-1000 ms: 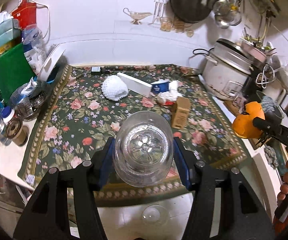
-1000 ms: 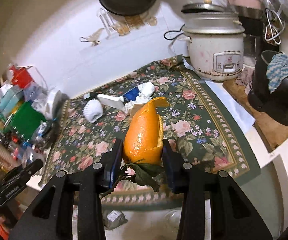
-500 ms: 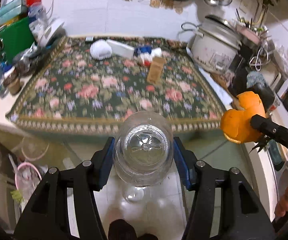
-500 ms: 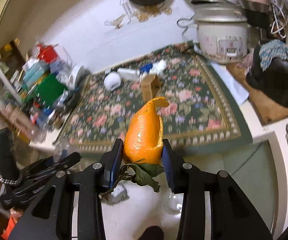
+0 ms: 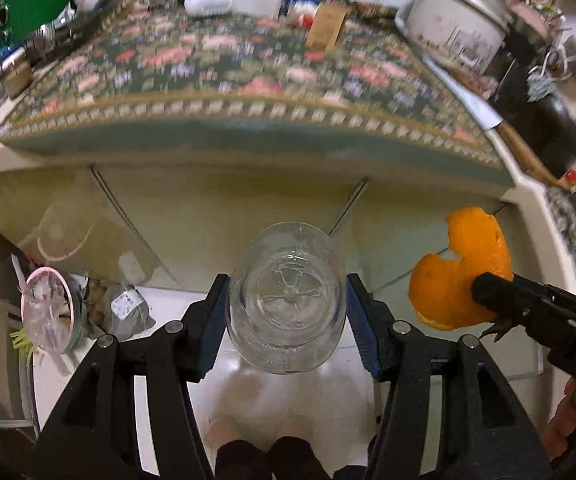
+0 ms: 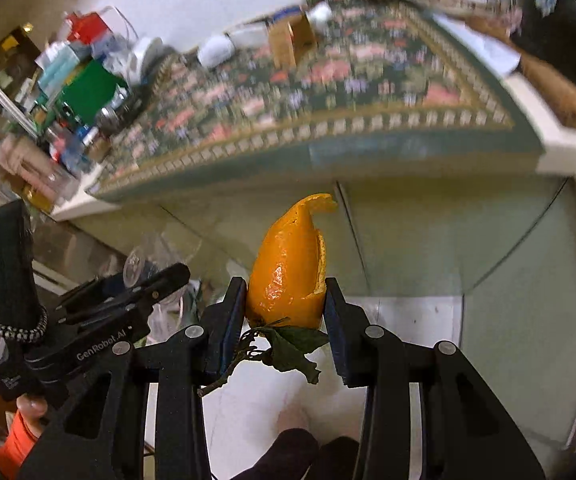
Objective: Collect trash
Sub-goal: 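Lift the glass cup and orange peel and carry both down toward the white floor bin, then open the left tool over the bin while the right tool releases the orange peel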
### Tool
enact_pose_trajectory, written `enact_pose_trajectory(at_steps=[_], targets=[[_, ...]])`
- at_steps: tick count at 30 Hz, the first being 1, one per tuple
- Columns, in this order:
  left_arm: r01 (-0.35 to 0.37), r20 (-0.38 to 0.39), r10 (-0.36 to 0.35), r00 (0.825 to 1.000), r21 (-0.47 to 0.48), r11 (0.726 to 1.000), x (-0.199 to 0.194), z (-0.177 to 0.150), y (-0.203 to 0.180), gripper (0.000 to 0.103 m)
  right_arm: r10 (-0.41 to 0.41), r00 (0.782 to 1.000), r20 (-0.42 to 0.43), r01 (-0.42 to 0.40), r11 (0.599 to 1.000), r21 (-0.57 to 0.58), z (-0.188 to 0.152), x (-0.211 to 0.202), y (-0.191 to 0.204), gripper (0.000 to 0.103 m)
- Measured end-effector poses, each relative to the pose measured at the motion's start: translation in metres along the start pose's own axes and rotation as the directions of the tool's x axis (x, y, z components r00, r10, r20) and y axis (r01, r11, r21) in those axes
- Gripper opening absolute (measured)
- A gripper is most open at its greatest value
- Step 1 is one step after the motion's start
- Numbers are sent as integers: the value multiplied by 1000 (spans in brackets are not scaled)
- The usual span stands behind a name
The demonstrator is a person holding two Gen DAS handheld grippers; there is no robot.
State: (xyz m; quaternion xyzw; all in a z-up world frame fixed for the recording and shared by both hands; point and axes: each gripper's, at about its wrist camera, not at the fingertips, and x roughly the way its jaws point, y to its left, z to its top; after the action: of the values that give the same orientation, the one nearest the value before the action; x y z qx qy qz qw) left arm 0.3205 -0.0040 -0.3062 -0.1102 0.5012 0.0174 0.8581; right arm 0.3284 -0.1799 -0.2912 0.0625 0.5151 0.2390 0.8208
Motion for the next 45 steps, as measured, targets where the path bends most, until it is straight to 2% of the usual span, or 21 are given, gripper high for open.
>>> enact_pose_trajectory(at_steps=[10,17,21,25,31,35,39,45], targets=[[-51,-70,51,996,3,999,114,-55,57,56,-43,995,-92,48,997,62,-48,127,-32,36],[-41,-123,38,992,-28,999,199,-99,91,56,-66,987,-144,75,996,52,-79,227,-60,40],[-24,-162,19,987,-28,999,243,-118,95,56,-105,982,-158,114,993,45,-90,260,-77,43],[4,-191,-6,982,-14,1000,276,-126,87,56,-135,981,-142,139,990,20,-94,271,-80,48],[57,-222,-51,974,22,998,313,-128,56,56,-160,981,-114,166,985,51,-90,258,-96,49],[71,-230,-57,972,54,996,323,-125,40,57,-178,980,-87,184,980,70,-86,238,-108,50],[83,-243,-61,968,78,994,332,-122,34,66,-178,983,-50,181,980,85,-79,216,-112,55],[87,-246,-62,967,91,992,316,-114,29,67,-187,982,-1,187,979,76,-71,189,-99,56]])
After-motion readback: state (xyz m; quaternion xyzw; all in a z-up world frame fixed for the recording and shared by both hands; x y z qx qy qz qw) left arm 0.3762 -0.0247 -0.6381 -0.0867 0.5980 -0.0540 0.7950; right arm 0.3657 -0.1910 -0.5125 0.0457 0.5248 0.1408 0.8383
